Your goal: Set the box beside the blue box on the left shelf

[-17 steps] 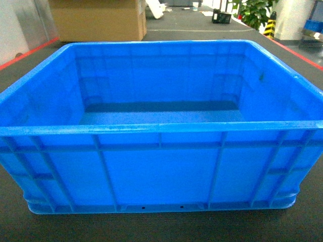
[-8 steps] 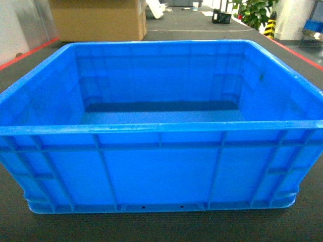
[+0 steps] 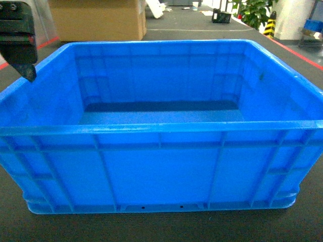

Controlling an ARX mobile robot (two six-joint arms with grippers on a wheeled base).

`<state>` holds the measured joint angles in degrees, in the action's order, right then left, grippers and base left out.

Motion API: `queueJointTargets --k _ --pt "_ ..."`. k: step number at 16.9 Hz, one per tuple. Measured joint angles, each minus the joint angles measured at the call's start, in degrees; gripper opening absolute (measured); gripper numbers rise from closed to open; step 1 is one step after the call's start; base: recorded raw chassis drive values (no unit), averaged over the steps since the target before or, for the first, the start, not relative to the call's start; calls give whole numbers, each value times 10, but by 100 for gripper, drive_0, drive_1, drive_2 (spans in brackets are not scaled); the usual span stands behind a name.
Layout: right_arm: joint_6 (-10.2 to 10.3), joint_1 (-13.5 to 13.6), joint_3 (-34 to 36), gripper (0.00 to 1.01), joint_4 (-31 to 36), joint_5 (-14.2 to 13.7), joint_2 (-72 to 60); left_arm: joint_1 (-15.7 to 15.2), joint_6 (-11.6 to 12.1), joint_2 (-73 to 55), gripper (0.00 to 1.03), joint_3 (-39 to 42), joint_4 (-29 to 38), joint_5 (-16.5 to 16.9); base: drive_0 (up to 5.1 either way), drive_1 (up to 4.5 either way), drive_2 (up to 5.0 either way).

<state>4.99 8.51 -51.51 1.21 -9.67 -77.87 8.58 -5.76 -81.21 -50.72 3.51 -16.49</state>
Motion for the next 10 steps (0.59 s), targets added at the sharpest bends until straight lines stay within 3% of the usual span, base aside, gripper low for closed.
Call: queueJointTargets --k 3,4,8,9,10 --pt "36 5 -73 98 -41 -8 -142 -4 -24 -101 98 -67 -74 6 0 0 0" --pt "42 15 -79 98 -42 -12 -186 -1 -43 -140 98 -80 -106 2 0 0 0" --pt "36 21 -85 98 -54 -19 -203 15 -33 -152 98 -93 -122 -10 0 0 0" --pt "33 20 -85 96 -59 -23 -203 17 -28 -152 95 -93 -131 -13 0 0 0" --pt "31 20 -86 87 -64 -25 -202 17 -29 -152 84 -93 -138 -15 0 0 0"
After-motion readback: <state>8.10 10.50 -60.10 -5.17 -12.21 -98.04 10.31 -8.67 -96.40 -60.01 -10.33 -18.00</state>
